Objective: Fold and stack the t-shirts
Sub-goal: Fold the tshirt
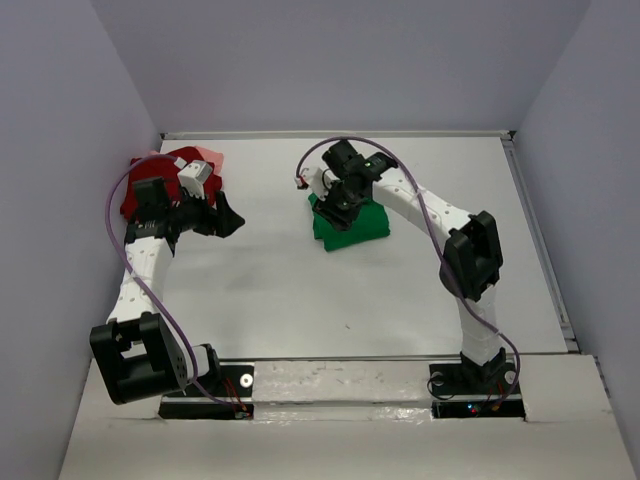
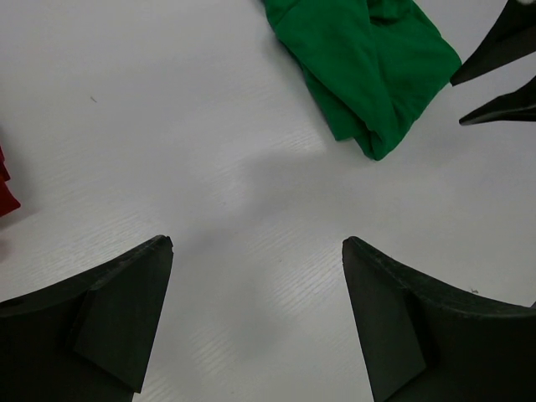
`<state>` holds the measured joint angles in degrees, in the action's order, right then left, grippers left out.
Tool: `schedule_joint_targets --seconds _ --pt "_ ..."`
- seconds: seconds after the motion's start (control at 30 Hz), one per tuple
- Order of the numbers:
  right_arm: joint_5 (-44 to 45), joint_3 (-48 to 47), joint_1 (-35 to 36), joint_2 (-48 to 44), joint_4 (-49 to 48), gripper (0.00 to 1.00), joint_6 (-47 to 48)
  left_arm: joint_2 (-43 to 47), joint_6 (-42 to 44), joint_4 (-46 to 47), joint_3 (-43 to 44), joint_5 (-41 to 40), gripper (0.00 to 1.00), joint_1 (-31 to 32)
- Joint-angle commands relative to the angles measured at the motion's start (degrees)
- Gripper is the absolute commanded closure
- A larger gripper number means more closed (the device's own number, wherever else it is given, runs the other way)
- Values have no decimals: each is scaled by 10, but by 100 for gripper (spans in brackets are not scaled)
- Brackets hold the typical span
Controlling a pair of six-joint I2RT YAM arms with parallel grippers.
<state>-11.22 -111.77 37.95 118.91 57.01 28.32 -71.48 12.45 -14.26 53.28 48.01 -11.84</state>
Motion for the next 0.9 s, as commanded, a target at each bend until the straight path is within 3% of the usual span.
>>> schedule_joint_targets --seconds 0.0,0.87 --pt "-8 43 28 -18 21 52 1 19 -5 24 3 16 8 -1" --pt "30 -88 55 123 24 44 22 28 -5 25 -4 26 7 0"
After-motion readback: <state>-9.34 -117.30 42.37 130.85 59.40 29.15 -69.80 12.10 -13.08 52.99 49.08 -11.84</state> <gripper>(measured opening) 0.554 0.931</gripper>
